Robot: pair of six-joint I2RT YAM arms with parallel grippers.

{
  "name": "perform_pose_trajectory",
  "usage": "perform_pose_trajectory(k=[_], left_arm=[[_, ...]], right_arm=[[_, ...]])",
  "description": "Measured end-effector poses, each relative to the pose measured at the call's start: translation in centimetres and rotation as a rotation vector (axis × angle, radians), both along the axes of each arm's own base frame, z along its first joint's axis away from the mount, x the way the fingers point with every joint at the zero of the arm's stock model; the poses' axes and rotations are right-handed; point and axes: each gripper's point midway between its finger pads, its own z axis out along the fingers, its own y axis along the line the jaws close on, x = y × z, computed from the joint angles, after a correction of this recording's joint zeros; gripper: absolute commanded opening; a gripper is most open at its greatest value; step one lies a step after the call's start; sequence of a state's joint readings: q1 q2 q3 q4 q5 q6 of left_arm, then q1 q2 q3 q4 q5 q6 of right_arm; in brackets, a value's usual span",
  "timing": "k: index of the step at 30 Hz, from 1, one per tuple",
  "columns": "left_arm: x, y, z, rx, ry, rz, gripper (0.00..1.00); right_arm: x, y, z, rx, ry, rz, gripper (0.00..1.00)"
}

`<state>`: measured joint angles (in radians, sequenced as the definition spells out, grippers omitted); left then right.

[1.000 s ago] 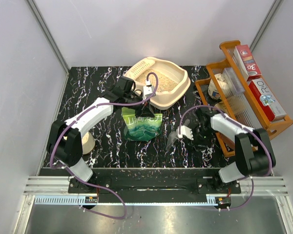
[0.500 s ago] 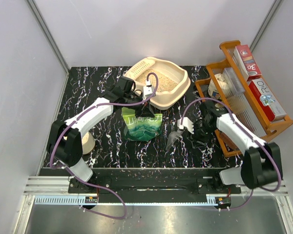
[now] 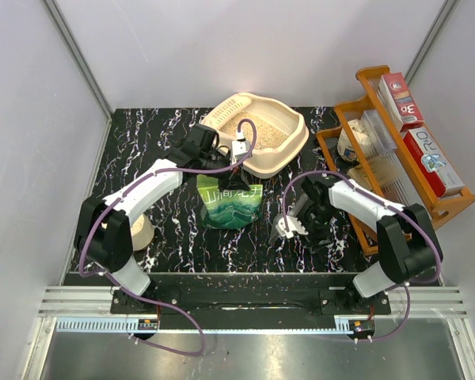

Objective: Fill the litter box with clean litter

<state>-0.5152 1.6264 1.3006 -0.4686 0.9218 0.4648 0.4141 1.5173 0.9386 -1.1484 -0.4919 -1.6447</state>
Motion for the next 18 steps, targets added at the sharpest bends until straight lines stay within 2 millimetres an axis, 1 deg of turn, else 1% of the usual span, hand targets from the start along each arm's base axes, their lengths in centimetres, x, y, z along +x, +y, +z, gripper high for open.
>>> perform_pose_trajectory(k=[4, 8, 10, 13, 18], left_arm=[[0.0, 0.1, 0.1, 0.006, -0.009, 0.003, 0.0], [0.0, 0.1, 0.1, 0.007, -0.01, 0.003, 0.0], [0.0, 0.1, 0.1, 0.007, -0.01, 0.003, 0.0], [0.0, 0.1, 0.1, 0.007, -0.011, 0.003, 0.0], [0.0, 0.1, 0.1, 0.007, -0.01, 0.003, 0.0]], right_arm=[[0.6, 0.0, -1.2, -0.024, -0.011, 0.034, 0.57], [1.0, -0.5, -2.0, -0.063, -0.017, 0.041, 0.57], [1.0, -0.9, -2.3, -0.083, -0.012, 0.041, 0.54], [0.7, -1.1, -2.5, -0.099, 0.004, 0.03, 0.5], [0.4, -1.2, -2.6, -0.113, 0.023, -0.009, 0.47]])
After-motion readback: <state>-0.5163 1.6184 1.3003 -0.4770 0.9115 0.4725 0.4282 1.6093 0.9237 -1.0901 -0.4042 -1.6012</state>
